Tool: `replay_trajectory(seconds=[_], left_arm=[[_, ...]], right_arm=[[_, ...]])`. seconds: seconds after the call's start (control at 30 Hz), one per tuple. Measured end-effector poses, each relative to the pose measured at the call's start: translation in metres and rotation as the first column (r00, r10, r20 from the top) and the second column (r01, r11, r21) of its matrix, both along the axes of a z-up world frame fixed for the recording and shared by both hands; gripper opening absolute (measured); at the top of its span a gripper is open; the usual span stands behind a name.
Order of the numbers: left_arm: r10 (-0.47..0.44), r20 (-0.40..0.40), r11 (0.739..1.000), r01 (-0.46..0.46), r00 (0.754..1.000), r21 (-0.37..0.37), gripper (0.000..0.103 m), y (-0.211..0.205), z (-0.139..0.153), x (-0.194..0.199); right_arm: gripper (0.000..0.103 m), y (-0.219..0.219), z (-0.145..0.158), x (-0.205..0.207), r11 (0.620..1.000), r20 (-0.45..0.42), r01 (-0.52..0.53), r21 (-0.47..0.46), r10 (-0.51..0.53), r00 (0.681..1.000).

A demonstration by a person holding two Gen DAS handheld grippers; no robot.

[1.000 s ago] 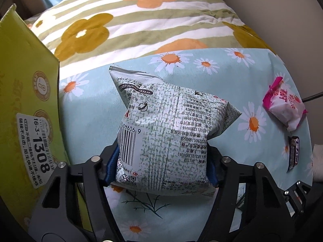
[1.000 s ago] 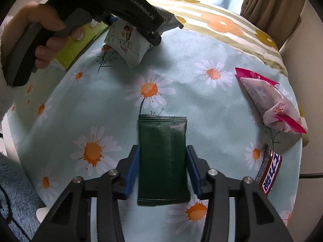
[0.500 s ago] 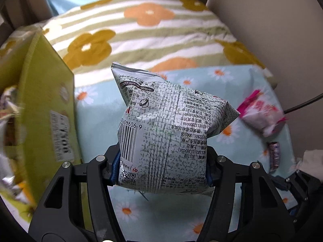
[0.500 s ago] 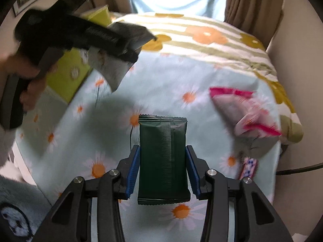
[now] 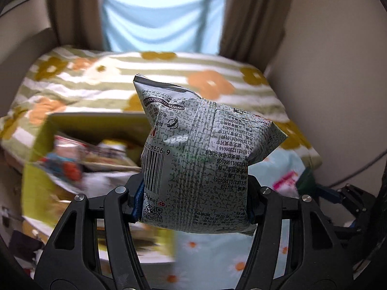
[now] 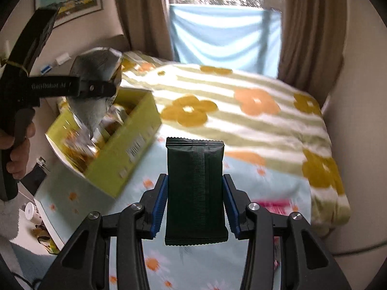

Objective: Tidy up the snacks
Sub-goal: 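Carry the green-printed bag and dark green packet into the box, opening both tools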

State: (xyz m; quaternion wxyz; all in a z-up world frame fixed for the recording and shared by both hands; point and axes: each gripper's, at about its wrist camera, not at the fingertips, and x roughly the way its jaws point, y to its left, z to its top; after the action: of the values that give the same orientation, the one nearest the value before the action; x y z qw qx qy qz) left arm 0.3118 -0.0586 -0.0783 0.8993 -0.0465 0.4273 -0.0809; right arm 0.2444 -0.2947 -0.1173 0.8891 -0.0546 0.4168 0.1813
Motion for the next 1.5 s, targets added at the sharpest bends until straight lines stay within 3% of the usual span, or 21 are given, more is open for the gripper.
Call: replay_trajectory(seconds=[0.2,0.4,0.63,0.77,0.83,0.87,0.9,1.03,1.47,1.5], left_arm=[[0.096,0.000,0.995,-0.096,0.995,-0.013,0.057,0.087,0.006,-0.004],[0.140,-0.060,0.990,-0.138,0.988,0.028,0.057,0.163,-0.020,-0.006],[0.070,-0.125,0.997,-0.065,0.990,0.038,0.057,0.205,-0.064,-0.010],[0.004,-0.138,0.999,0.001,0.990,0.035,0.061,0.211,-0.080,-0.006],[-0.007,-0.134,0.999,0.013,0.991,0.042,0.076,0.213,-0.083,-0.004],[-0.010,-0.128,0.999,0.016,0.992,0.045,0.097,0.214,-0.082,-0.003],[-0.012,-0.106,0.998,0.018,0.994,0.052,0.103,0.217,-0.080,-0.004],[-0.028,-0.063,0.997,0.032,0.998,0.068,0.103,0.224,-0.072,-0.006],[-0.002,-0.042,1.000,0.003,0.999,0.025,0.103,0.234,-0.055,-0.022],[0.001,-0.038,1.000,-0.001,0.999,0.024,0.103,0.234,-0.054,-0.023]], right_arm=[[0.040,0.071,0.022,0.017,0.998,0.045,-0.059,0.035,0.057,0.997],[0.040,0.148,0.023,0.032,0.993,0.037,-0.092,0.068,0.090,0.995],[0.040,0.206,0.007,0.043,0.994,-0.014,-0.073,0.075,0.074,0.997],[0.040,0.216,-0.005,0.046,0.996,-0.053,-0.015,0.084,0.019,0.998],[0.040,0.217,-0.011,0.046,0.996,-0.071,0.023,0.081,-0.017,0.997],[0.040,0.215,-0.012,0.045,0.996,-0.077,0.035,0.080,-0.028,0.997],[0.040,0.214,-0.013,0.044,0.996,-0.083,0.051,0.077,-0.044,0.996],[0.040,0.210,-0.014,0.039,0.994,-0.099,0.094,0.062,-0.087,0.991],[0.041,0.205,-0.029,0.039,0.981,-0.156,0.156,0.119,-0.137,0.978],[0.047,0.205,-0.030,0.040,0.980,-0.164,0.155,0.127,-0.134,0.977]])
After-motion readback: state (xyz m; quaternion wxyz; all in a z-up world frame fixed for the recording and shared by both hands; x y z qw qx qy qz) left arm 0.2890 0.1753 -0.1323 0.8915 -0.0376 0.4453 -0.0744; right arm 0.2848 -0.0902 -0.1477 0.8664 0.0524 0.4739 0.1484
